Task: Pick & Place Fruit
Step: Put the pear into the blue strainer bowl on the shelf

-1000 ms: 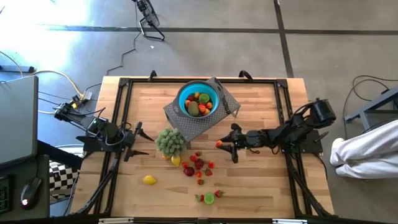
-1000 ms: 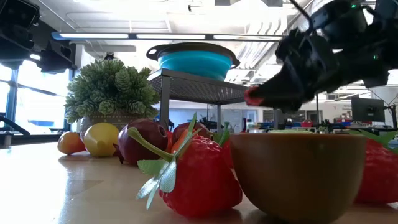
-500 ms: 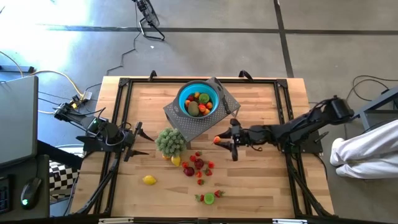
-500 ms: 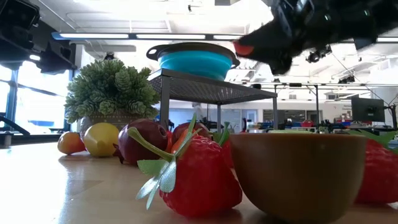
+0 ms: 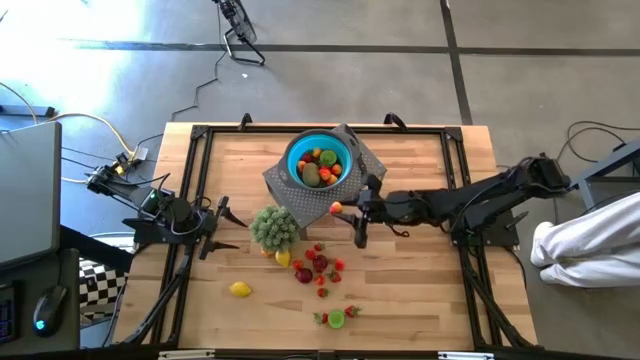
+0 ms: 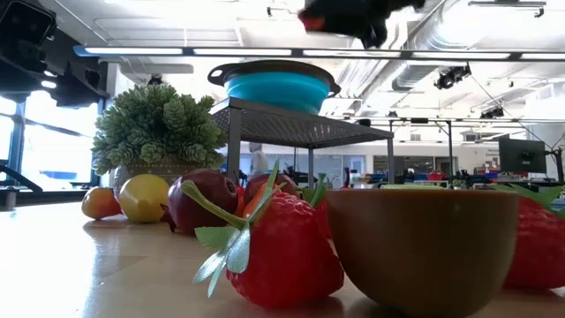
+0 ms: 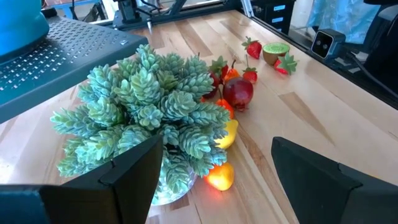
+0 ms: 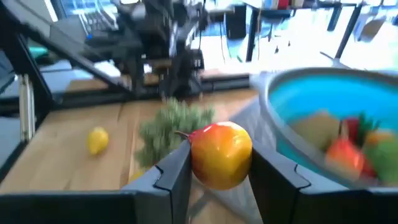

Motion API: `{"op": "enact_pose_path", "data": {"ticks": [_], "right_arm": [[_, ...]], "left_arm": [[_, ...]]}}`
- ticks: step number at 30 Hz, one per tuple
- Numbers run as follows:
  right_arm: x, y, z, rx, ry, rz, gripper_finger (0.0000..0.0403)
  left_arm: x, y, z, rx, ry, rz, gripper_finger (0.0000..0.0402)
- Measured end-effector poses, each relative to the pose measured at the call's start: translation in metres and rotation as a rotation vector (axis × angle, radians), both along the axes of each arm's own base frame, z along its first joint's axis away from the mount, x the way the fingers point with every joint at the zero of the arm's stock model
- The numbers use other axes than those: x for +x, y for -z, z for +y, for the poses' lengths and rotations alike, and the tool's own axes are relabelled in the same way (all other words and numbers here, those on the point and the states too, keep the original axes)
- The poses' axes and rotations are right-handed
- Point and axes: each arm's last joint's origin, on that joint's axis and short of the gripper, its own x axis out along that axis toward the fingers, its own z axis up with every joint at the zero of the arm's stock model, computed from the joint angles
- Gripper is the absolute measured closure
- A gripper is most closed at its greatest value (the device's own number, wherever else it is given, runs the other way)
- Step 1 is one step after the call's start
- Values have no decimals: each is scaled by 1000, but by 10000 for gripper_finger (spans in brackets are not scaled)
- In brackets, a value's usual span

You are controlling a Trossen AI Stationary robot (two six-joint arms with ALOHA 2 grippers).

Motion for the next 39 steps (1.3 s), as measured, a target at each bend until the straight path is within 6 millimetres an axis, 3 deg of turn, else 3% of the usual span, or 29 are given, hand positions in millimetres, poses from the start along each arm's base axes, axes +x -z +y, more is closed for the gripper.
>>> {"op": "enact_pose_path", "data": {"ticks": [7,13,22,33,39], "right_arm": [[10,-40,-23,-64,60,-31,269],[15,-58,-56,-83,73,-41,269],[32,-55,-95,-55,64,-18,269],[71,-64,-133,-70,120,208,269],[86,-53,-155,-86,115,281,269]], "left_arm": [[0,0,0,0,0,0,107],[0,0,0,0,0,-1,107],[0,0,0,3,1,-1,107],[0,0,0,3,1,-1,107],[0,0,0,5,1,0,107]]}}
